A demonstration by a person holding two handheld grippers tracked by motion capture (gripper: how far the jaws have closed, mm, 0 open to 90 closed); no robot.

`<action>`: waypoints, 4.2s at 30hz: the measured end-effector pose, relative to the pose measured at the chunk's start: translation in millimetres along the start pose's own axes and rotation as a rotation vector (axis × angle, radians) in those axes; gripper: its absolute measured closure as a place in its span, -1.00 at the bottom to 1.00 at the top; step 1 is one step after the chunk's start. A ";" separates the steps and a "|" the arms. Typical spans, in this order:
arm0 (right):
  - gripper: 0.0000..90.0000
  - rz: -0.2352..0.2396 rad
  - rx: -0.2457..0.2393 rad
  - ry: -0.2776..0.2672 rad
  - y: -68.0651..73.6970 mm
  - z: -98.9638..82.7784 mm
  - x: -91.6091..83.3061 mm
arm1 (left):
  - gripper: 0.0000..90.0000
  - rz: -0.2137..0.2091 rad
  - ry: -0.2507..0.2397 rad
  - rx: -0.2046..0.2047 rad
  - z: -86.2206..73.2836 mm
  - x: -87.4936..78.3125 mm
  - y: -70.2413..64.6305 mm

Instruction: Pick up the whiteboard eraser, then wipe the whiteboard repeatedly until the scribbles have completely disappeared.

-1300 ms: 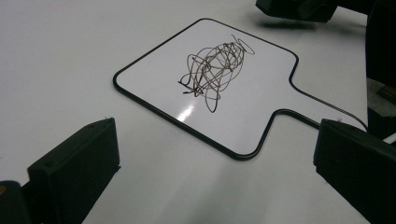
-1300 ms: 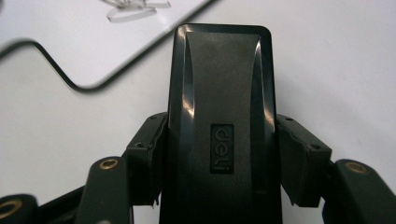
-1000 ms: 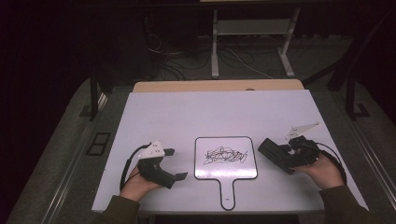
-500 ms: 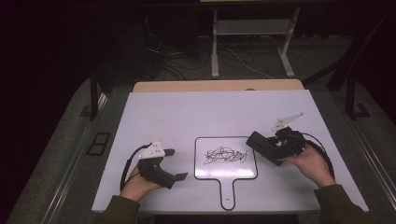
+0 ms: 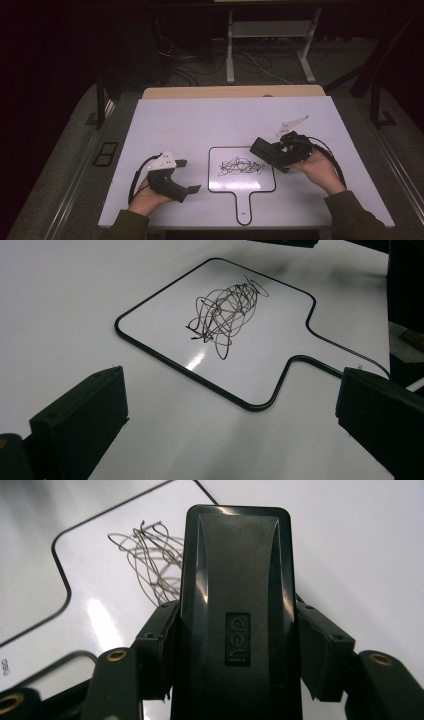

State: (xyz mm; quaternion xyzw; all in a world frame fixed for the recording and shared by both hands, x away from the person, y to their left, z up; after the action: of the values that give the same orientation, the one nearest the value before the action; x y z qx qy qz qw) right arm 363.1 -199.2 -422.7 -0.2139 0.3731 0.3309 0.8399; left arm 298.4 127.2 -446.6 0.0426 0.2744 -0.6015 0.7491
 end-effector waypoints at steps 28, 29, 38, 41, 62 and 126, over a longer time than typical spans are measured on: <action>-0.13 0.071 -0.120 -0.001 35.7 58.3 45.9 | -1.00 -0.002 -0.004 0.001 0.2 -0.6 1.0; -0.14 0.068 -0.126 0.006 36.3 58.1 48.3 | -1.00 -0.002 -0.004 0.000 0.2 -0.4 0.9; -0.13 0.074 -0.168 0.057 45.6 53.3 71.4 | -1.00 -0.003 -0.003 0.002 0.0 -1.1 0.8; -0.13 0.068 -0.165 0.066 46.5 51.3 75.4 | -1.00 -0.004 -0.003 0.002 -0.1 -1.0 0.8; -0.13 0.044 -0.210 0.056 48.4 41.1 87.8 | -1.00 -0.004 -0.005 0.000 -0.1 -1.5 1.0; -0.14 -0.025 -0.126 0.095 12.0 22.2 77.1 | -1.00 0.000 -0.003 0.006 0.6 -1.9 0.3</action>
State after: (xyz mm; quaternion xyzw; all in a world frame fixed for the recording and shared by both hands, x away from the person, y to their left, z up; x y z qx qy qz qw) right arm 404.0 -147.0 -469.3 -0.2864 0.3883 0.3325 0.8104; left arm 298.6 128.8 -445.3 0.0439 0.2716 -0.6023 0.7494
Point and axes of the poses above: each handheld gripper's, and its own axes: x roughly forward along the jaws, z roughly out of its top, y roughly to its left, the point moved 5 cm from there along x, roughly forward along the jaws, and after that the axes turned 14 degrees about -z, right-handed, at the moved point
